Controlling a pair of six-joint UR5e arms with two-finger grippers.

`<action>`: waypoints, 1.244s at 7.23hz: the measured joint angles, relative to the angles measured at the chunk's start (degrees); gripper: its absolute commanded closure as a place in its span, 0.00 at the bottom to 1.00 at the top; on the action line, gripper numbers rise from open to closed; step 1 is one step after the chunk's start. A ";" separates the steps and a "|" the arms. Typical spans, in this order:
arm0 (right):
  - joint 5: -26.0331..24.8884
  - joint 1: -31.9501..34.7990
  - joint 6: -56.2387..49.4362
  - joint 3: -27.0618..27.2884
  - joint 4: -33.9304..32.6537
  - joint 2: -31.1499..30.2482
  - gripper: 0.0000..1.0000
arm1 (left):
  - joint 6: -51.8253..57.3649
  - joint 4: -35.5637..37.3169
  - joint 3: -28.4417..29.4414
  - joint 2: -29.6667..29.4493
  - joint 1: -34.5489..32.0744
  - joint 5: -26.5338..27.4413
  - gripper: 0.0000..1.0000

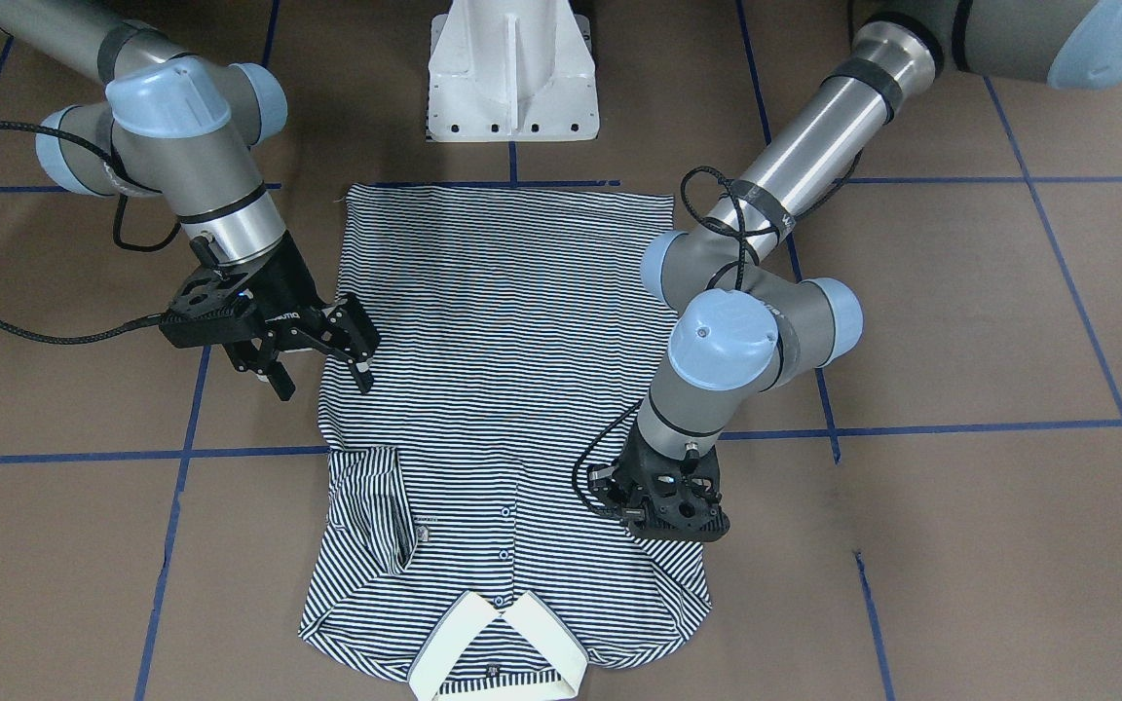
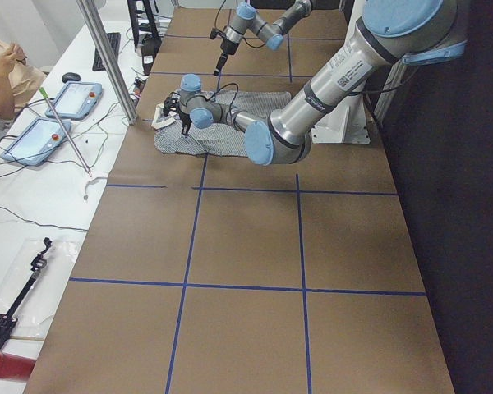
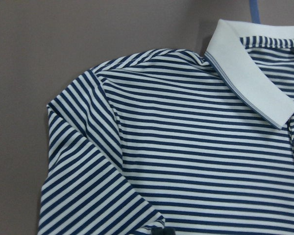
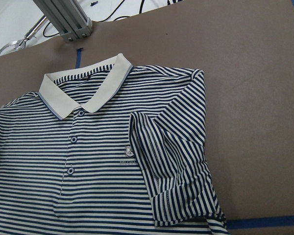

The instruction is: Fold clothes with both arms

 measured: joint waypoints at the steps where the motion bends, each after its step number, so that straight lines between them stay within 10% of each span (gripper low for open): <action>1: 0.02 0.00 -0.04 -0.12 0.00 -0.03 0.00 | -0.05 -3.16 2.21 -0.53 0.05 1.42 0.91; 2: 0.10 0.00 -0.02 -0.15 0.01 -0.06 0.00 | -0.08 -5.55 3.61 -1.02 0.04 2.16 0.14; 3: 0.22 0.01 0.05 0.03 0.08 -0.08 0.00 | -0.06 -8.24 4.18 -1.44 0.01 2.42 0.00; 6: 0.44 0.21 0.11 0.57 2.84 -1.15 0.00 | 0.06 -21.40 4.25 -0.85 -0.57 0.94 0.00; 9: 0.58 0.40 0.03 1.38 6.10 -2.89 0.00 | -3.01 -24.41 -5.88 4.61 -2.27 -12.34 0.00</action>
